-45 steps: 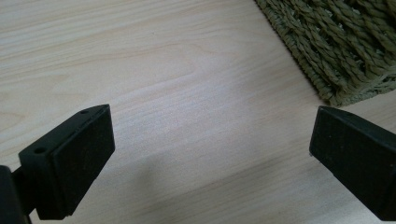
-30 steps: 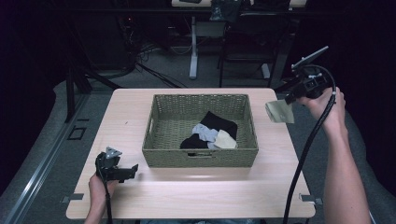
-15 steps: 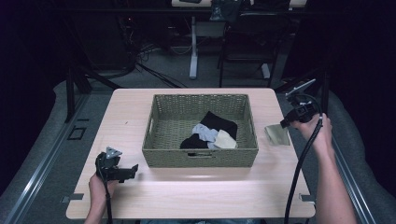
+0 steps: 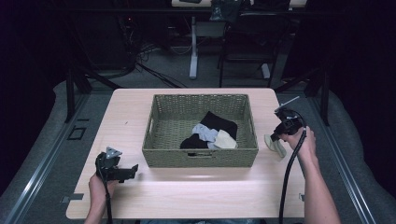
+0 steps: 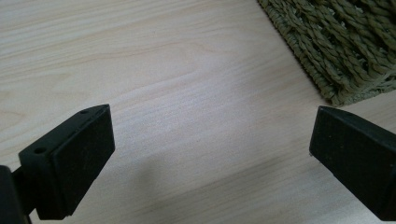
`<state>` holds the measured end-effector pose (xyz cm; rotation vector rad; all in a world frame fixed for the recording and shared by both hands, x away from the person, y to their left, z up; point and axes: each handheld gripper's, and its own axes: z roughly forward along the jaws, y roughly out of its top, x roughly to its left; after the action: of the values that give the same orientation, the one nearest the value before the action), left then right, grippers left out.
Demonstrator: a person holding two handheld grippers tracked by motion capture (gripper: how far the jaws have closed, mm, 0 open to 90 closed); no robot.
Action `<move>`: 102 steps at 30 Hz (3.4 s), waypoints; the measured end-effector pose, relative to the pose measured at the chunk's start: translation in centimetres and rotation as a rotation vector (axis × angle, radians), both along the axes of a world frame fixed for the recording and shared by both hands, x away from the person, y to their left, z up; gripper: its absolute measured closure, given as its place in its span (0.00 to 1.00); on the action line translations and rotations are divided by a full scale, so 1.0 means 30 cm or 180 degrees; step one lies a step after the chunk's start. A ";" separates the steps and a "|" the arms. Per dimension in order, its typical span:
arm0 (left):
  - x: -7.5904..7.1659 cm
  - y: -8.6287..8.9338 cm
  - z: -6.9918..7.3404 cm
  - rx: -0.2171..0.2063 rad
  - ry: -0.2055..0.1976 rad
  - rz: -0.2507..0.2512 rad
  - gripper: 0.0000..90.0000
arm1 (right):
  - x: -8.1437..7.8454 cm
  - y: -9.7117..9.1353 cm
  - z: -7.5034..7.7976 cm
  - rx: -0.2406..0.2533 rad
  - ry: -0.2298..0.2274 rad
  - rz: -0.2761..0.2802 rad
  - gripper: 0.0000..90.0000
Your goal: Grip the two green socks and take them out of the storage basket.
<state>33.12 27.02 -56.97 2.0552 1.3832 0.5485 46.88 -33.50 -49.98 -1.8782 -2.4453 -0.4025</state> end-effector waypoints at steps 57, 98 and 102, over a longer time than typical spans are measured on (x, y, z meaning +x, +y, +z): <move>0.000 0.003 0.003 -0.0028 -0.0025 0.0003 0.00 | 0.035 0.642 0.225 -0.0002 -0.0513 0.1241 0.03; 0.003 -0.002 0.004 -0.0014 -0.0011 -0.0025 0.00 | 0.082 0.626 0.060 -0.0139 -0.0090 0.1044 0.92; 0.003 -0.002 0.004 -0.0015 -0.0008 -0.0027 0.00 | 0.074 0.608 0.124 -0.0103 -0.0190 0.1042 0.92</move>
<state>33.21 26.96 -56.85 2.0550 1.3724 0.5434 49.10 -15.27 -46.27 -1.4536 -2.7465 -0.4084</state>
